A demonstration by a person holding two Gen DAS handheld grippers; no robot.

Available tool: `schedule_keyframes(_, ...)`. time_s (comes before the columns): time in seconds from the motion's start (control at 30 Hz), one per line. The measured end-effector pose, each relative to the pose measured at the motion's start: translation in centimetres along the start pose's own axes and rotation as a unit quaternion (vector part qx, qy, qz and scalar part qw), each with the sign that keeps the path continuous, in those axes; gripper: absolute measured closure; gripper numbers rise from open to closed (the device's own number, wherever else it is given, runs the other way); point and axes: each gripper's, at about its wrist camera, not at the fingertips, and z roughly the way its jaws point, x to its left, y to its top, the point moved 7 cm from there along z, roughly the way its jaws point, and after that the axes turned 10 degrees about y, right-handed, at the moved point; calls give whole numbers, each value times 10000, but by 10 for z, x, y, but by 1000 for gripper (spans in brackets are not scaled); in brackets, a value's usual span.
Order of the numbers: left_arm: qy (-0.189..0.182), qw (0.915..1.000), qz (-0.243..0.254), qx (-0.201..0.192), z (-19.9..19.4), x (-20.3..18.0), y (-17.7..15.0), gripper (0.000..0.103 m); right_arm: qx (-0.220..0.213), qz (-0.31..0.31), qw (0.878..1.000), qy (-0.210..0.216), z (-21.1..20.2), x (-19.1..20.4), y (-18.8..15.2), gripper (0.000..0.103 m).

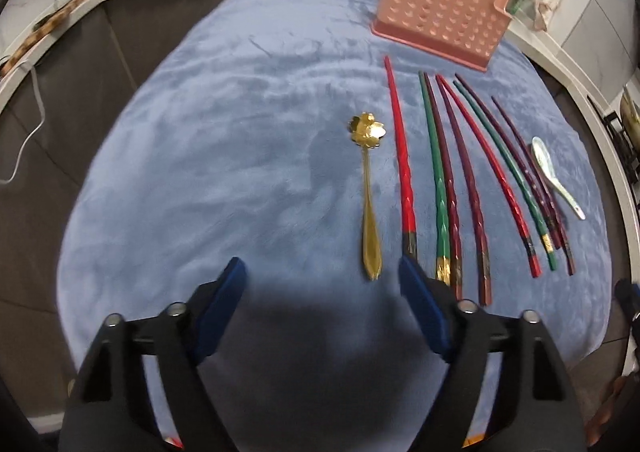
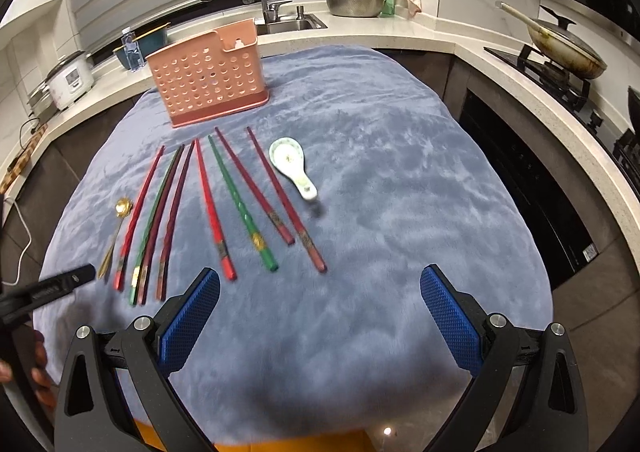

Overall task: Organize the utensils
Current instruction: 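Grasp the gold spoon with the left tool while the right tool grasps the white ceramic spoon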

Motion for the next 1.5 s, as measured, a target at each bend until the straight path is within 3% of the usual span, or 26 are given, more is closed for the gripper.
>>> schedule_keyframes(0.1, -73, 9999, 57, 89, 14, -5, 6, 43, -37, 40, 9999, 132, 14, -4, 17, 7)
schedule_keyframes(0.17, -114, 9999, 77, 29, 16, -6, 11, 46, -37, 130, 9996, 255, 28, -8, 31, 14)
schedule_keyframes(0.27, -222, 9996, 182, -4, 16, -9, 15, 62, -1, 262, 9987, 436, 49, -13, 49, 24)
schedule_keyframes(0.4, -248, 9994, 232, 21, 18, -8, 15, 76, 199, 423, 9973, 567, 80, -22, 59, 44)
schedule_keyframes(0.5, -230, 9994, 253, 6, 20, -6, 15, 81, 488, 498, 9951, 699, 104, -24, 54, 63)
schedule_keyframes(0.6, -246, 9994, 244, 16, 21, -6, 16, 81, 690, 644, 9918, 864, 121, -26, 46, 73)
schedule_keyframes(0.9, -158, 9995, 288, -6, 21, -8, 16, 83, 621, 542, 9923, 923, 124, -25, 41, 82)
schedule_keyframes(1.03, -241, 9993, 273, -9, 19, -8, 17, 93, 585, 505, 9930, 895, 118, -26, 40, 91)
schedule_keyframes(1.5, -431, 9976, 99, -527, -29, 2, 28, 93, 42, 484, 9965, 676, 63, -39, 54, 94)
